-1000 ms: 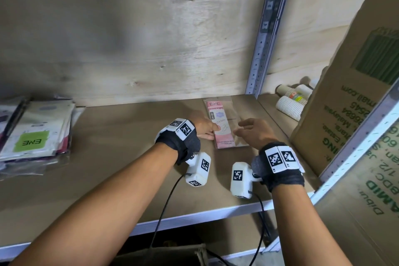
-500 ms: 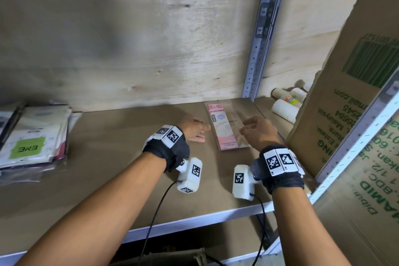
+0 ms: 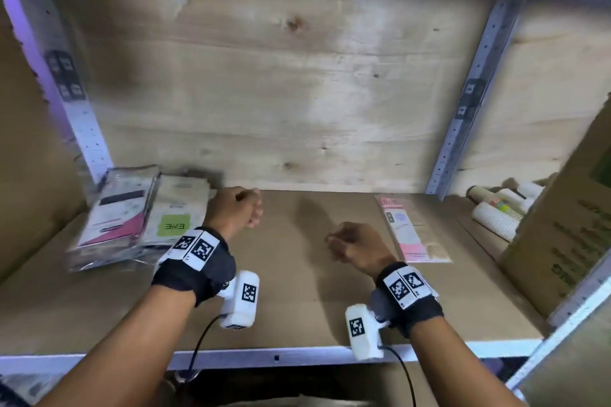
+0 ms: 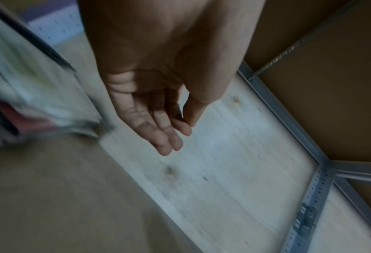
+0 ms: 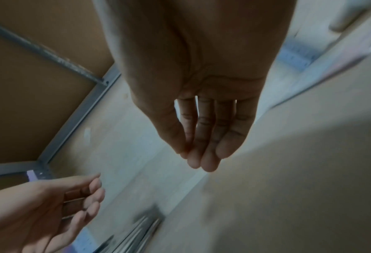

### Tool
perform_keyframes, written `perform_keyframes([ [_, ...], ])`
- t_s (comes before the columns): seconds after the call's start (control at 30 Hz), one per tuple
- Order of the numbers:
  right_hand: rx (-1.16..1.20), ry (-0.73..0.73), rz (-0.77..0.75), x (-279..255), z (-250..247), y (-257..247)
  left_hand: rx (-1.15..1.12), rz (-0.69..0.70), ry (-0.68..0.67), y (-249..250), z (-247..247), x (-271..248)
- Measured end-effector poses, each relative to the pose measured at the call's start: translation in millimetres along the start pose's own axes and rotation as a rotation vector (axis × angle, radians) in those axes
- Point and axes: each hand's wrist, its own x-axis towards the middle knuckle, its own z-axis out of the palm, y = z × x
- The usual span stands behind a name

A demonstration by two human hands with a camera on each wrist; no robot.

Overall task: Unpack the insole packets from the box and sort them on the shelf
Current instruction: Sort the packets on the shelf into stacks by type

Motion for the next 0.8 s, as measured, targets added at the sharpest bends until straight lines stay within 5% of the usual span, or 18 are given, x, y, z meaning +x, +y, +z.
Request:
perform_keyframes([
  [0.37, 0.168, -0.259, 0.145, 67, 148, -96, -0.085, -0.093, 0.130, -17, -131, 0],
  [0.6, -0.028, -0.320, 0.202, 95, 213, -119, -0.112, -0.163, 0.136, -24, -143, 7],
  [0.8, -0.059, -0.299, 0.213, 90, 216, -115, -0.172, -0.172, 0.120, -12, -138, 7],
])
